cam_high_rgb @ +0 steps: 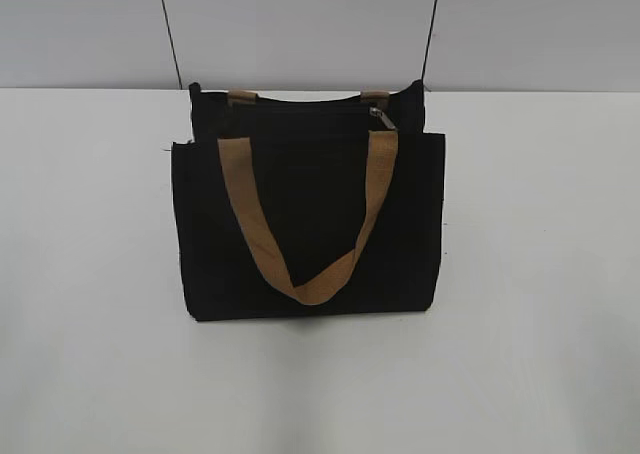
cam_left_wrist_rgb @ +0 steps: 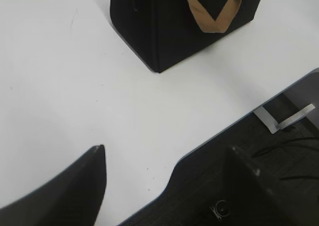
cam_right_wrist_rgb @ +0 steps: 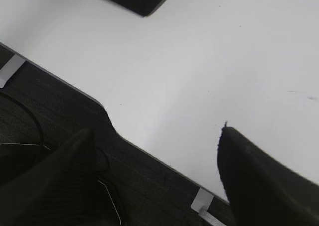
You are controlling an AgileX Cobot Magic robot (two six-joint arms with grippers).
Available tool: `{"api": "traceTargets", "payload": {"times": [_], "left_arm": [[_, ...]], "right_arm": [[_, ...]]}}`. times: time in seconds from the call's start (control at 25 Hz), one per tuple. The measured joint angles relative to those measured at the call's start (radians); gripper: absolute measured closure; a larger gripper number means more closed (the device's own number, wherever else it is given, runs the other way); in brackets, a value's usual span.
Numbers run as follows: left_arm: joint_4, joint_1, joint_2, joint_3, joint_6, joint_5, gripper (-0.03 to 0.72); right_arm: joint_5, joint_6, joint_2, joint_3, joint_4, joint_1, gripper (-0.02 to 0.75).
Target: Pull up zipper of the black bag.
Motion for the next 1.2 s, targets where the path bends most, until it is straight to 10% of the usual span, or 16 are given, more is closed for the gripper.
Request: {"api": "traceTargets", "payload": {"times": [0.44,1.0,1.2], "left_arm": [[-0.002,0.038,0.004,0.001,0.003,-0.001,0.145],[-0.001,0.632,-0.097,0.001,0.003,-0.002,0.146],[-0.001,0.736,-0.190,0.001,0.003,-0.001,0.146]], "right_arm": [[-0.005,0.001,-0.001,0.000,0.010,-0.008,0.160],[-0.006,0.001,-0.119,0.000,0.040,-0.463,0.160],[-0.006,0.002,-0.215,0.000,0.040,-0.509,0.161]]}}
